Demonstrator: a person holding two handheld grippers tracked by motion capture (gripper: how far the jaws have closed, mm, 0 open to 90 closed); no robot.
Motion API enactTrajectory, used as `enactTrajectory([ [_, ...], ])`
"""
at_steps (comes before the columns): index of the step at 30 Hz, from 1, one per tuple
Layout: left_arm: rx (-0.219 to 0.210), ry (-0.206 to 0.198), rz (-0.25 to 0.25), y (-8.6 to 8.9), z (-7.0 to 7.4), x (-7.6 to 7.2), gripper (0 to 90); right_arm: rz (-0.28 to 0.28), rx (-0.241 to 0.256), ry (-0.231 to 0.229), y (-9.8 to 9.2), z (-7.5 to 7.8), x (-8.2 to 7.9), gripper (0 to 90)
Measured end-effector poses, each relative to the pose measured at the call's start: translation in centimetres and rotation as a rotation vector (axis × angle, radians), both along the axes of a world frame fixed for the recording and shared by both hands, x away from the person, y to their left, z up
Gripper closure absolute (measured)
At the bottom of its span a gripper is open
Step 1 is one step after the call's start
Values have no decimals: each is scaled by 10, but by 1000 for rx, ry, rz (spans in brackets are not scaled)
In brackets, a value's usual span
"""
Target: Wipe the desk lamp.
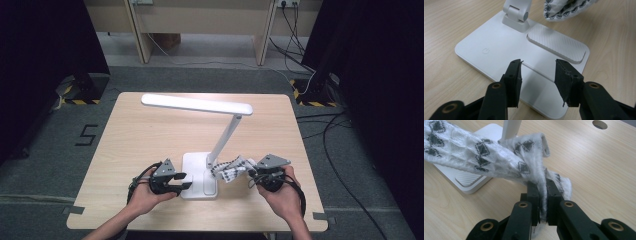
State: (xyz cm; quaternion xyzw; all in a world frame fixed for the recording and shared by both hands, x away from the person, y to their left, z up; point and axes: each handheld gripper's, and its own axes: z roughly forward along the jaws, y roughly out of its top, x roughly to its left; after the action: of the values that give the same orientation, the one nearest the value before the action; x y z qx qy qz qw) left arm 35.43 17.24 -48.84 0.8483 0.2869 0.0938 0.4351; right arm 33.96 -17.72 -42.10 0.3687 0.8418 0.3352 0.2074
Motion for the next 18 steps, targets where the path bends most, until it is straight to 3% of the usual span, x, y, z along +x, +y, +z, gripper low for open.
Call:
enactTrajectory([
  [18, 45, 0, -3, -6, -12, 3, 715, -64, -31, -34, -4, 2, 9, 852],
])
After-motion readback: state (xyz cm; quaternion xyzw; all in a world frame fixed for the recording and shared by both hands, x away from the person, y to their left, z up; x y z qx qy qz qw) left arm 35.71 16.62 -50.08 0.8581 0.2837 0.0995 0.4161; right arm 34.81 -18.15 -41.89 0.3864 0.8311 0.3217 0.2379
